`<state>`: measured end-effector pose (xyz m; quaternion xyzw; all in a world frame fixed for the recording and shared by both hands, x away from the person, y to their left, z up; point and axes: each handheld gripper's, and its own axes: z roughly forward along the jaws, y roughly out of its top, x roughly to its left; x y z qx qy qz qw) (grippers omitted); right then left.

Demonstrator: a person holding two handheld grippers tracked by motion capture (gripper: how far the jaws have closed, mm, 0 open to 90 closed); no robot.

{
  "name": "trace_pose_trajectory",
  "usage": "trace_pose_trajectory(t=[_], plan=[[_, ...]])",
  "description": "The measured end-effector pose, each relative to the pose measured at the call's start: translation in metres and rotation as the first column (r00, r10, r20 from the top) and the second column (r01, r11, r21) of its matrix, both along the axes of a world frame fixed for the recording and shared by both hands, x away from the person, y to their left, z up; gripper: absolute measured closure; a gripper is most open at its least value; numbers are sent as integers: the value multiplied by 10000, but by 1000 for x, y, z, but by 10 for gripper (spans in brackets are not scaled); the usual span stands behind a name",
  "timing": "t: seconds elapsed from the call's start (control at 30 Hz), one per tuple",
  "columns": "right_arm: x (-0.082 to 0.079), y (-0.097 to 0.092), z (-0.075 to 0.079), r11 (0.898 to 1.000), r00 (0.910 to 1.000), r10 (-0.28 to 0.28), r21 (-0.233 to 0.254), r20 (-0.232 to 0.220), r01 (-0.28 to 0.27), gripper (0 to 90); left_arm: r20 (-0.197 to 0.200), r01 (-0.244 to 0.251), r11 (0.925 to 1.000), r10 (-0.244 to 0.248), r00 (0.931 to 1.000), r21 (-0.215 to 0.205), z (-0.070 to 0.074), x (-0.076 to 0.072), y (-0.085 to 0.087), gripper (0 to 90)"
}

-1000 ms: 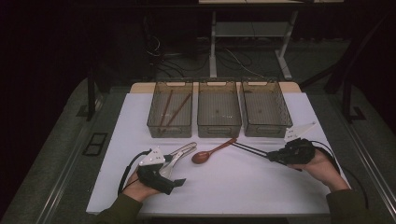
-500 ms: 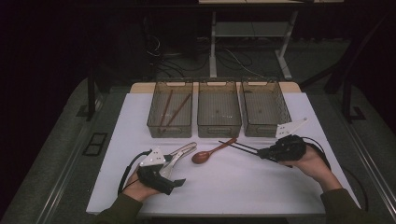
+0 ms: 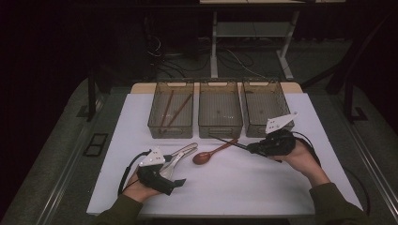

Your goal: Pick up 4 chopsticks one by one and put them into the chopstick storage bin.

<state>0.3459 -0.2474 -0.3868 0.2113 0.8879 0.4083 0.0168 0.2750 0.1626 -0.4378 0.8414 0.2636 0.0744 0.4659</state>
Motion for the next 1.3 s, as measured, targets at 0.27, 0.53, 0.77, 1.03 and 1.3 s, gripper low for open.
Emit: trace_pose_trajectory(t=[0.27,0.53,0.77,1.03,1.3], plan=[[6,14,7,9996,9995,-263,63,163,262,857,-9,57,10000,-57,10000,-14,0,0,0,0],[15,28,12,9981,9979,-622,50,195,621,856,-20,122,9999,-122,9999,12,-1,0,-1,0],[22,37,16,9968,9968,-771,210,220,766,857,-49,134,9999,-134,9999,-14,-1,1,-1,0],[32,56,21,9962,9958,-860,126,312,857,856,-37,75,10000,-75,10000,-43,-1,1,-1,0],[46,77,22,9949,9950,-958,340,278,948,857,-21,99,9999,-99,9999,-22,-1,1,-1,0]])
